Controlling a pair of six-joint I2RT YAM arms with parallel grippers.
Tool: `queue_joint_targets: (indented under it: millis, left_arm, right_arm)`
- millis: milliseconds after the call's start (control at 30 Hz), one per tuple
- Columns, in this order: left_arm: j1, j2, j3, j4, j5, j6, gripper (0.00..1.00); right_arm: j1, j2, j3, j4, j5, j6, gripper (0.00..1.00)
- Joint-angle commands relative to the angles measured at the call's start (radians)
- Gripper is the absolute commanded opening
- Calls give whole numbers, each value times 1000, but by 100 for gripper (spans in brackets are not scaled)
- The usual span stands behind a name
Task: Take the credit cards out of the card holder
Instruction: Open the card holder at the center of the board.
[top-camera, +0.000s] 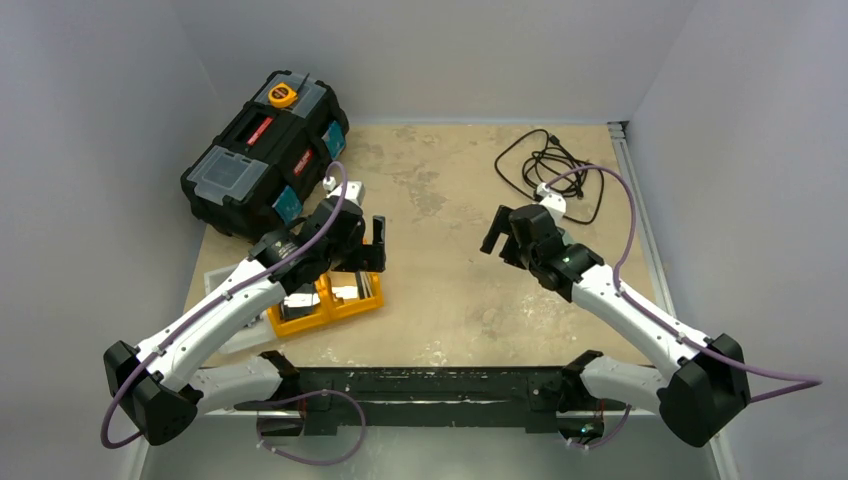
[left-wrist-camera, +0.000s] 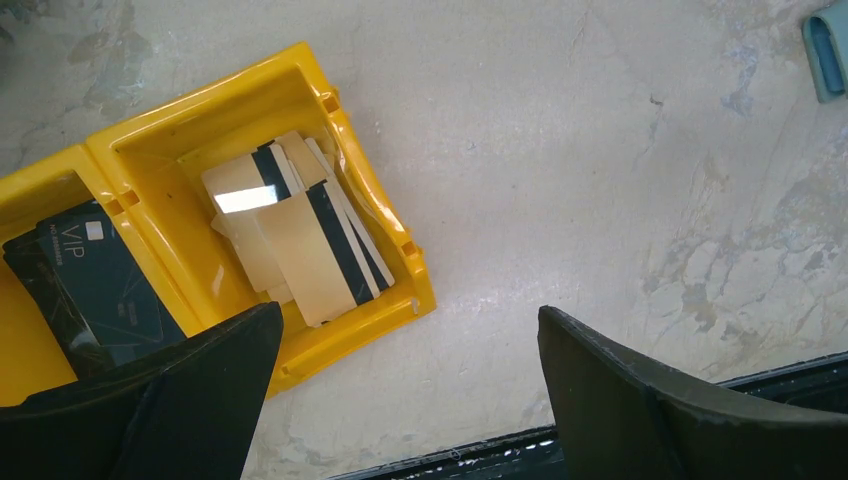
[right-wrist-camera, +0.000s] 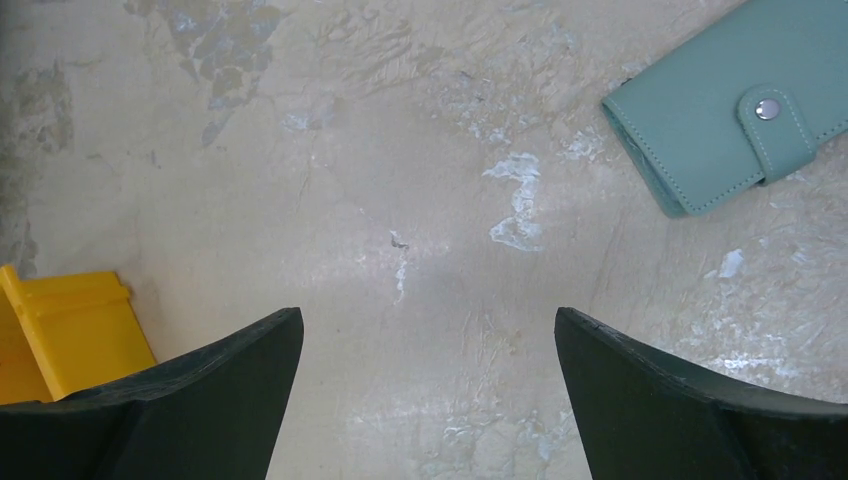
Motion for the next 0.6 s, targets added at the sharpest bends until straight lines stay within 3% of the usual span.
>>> queue_joint_targets:
  millis: [0, 367, 567]
  left_arm:
    - [-1, 1, 48, 7, -21, -3, 100]
    - [5, -10, 44, -29, -37, -23, 100]
    - [36, -13, 34, -42, -6, -34, 100]
  right_arm:
    - [-20, -29, 14, -33, 36, 16, 99]
    - [-150, 22, 3, -11, -30, -17, 97]
    - [-207, 136, 39, 11, 0, -39, 82]
